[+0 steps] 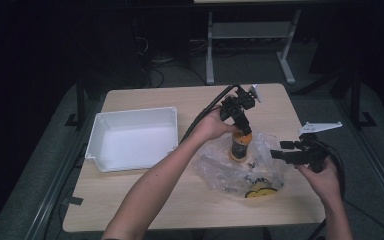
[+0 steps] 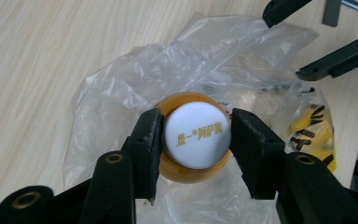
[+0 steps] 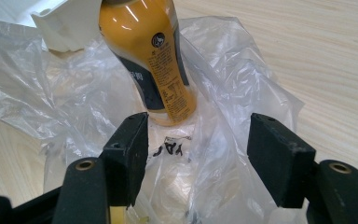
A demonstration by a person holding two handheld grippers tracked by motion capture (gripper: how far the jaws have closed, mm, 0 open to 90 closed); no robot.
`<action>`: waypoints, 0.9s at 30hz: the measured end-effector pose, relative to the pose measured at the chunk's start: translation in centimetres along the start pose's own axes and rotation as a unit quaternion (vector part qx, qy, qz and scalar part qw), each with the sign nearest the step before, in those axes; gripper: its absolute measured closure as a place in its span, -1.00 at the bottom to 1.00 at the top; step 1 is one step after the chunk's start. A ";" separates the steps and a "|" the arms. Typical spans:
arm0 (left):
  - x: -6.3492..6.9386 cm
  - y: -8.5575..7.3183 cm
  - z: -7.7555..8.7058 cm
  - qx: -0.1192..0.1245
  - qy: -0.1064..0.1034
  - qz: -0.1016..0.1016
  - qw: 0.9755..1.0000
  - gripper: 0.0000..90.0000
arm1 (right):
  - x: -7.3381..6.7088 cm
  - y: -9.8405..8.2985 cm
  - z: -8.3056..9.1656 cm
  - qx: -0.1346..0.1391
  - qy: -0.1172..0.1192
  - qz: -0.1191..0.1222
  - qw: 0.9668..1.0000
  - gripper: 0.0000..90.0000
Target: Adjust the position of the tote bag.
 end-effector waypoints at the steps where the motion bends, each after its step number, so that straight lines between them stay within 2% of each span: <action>1: 0.0 0.0 -0.1 -0.002 -0.001 0.000 1.000 0.21 | 0.0 0.0 0.0 0.000 0.000 -0.001 1.000 -0.16; 27: -0.2 -0.1 -0.3 -0.011 0.008 0.001 1.000 0.25 | 0.0 0.0 0.2 0.003 0.000 0.000 1.000 -0.17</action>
Point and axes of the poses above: each handheld gripper's, and its own axes: z roughly backward along the jaws, y roughly out of its top, x roughly to its right, the point moved 10 cm from there along -z, roughly forward along the jaws, and after that the axes turned 11 degrees about -y, right-handed, at the moved point
